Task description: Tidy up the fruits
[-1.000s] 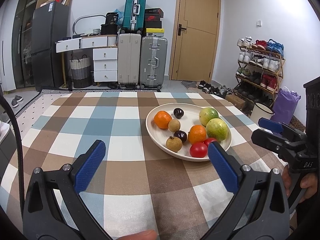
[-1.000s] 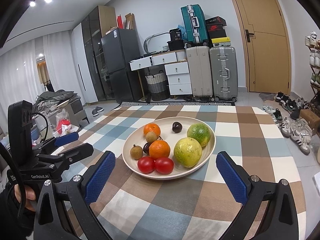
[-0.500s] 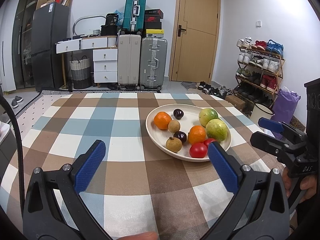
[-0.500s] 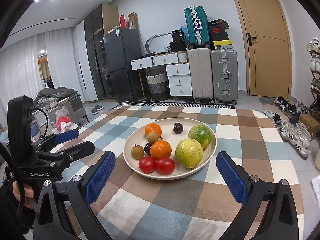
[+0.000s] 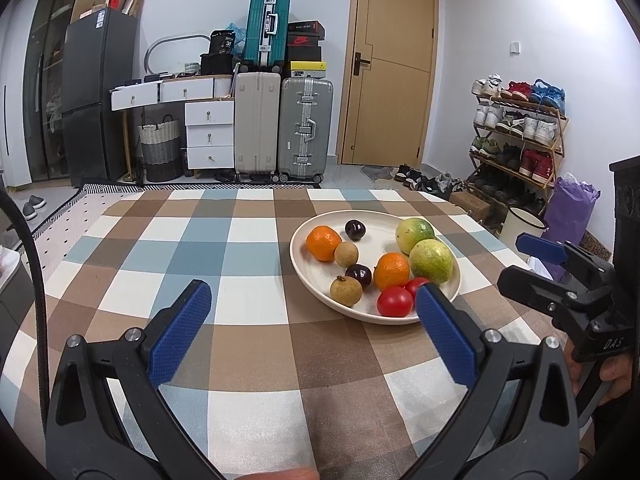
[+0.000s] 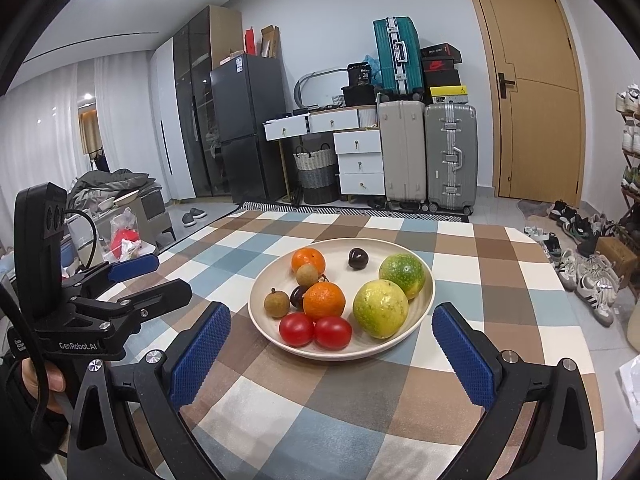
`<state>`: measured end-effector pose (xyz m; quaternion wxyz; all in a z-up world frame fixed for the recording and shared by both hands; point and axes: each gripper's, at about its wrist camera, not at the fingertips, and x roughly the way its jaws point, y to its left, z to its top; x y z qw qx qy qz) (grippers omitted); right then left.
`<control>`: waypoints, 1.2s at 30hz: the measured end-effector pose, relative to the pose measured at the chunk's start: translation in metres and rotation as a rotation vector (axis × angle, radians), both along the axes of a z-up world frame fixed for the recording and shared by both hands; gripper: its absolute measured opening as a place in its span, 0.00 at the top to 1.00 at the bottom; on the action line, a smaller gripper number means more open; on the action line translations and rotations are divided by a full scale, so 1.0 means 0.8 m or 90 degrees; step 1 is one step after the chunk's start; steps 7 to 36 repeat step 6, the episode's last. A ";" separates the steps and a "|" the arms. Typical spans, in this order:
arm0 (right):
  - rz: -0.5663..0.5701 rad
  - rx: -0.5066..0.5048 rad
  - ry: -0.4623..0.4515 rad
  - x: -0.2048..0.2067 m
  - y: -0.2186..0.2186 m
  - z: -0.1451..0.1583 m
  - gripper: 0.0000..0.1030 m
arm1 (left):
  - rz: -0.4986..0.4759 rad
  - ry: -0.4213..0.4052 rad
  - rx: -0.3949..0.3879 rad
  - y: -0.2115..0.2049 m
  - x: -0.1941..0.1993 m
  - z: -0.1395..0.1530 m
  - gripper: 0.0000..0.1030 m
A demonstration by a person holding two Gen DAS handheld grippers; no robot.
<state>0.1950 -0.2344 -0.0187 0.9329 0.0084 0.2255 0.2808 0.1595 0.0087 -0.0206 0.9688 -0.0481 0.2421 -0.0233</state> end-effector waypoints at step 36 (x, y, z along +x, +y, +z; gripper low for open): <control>0.008 -0.011 -0.009 -0.002 0.003 -0.001 0.00 | 0.000 -0.001 0.003 0.000 0.000 -0.001 0.01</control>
